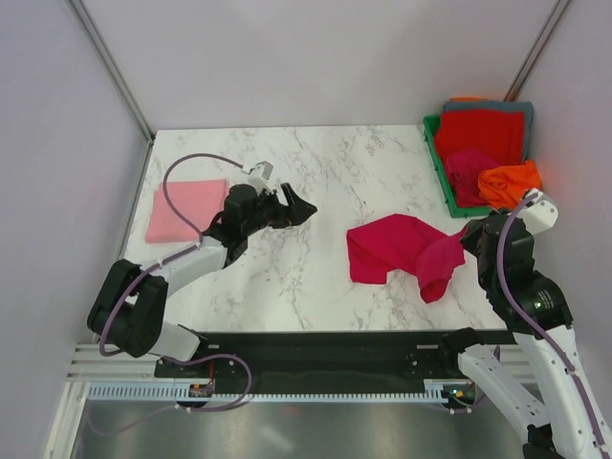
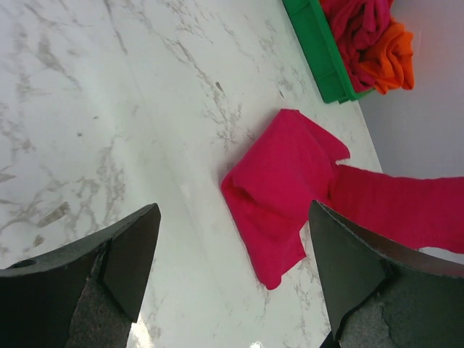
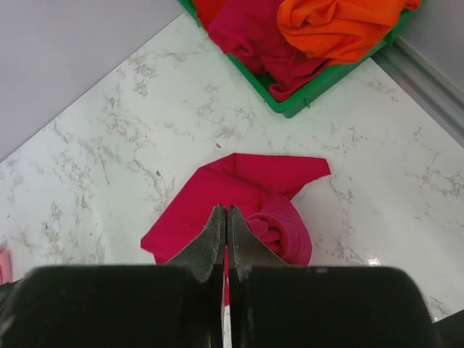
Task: Fold and stack the t-shirts
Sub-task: Flatten the tshirt out
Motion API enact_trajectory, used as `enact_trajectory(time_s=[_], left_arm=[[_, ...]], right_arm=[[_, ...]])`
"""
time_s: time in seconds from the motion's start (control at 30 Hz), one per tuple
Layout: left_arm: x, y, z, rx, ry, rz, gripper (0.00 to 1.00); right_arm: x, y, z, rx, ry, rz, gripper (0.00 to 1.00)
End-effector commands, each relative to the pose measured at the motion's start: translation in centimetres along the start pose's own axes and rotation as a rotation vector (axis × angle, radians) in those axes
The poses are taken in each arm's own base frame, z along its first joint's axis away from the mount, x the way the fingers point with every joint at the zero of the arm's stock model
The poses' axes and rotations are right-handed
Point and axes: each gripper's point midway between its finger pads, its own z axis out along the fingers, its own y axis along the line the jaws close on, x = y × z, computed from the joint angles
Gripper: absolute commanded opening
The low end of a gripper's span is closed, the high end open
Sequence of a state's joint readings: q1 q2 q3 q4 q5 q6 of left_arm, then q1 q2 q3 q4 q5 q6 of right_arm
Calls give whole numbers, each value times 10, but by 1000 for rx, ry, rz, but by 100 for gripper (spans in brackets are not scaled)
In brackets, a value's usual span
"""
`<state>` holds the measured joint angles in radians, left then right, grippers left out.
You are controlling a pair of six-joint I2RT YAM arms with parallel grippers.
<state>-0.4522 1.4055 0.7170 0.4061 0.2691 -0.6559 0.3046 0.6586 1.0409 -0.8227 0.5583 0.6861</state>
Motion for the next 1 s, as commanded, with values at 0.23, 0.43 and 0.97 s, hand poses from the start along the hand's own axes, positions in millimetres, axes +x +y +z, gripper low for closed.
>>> enact_trajectory(time_s=[0.23,0.43,0.97], left_arm=[[48,-48,82,27,276,149,87],[101,-37,128,-12,506,139,82],[156,-55,141,62,678,136,73]], right_arm=[[2,-9,17,58,-83,117,0],[0,-11,13,42,-114,163,0],[11,-2,18,8,-50,96,0]])
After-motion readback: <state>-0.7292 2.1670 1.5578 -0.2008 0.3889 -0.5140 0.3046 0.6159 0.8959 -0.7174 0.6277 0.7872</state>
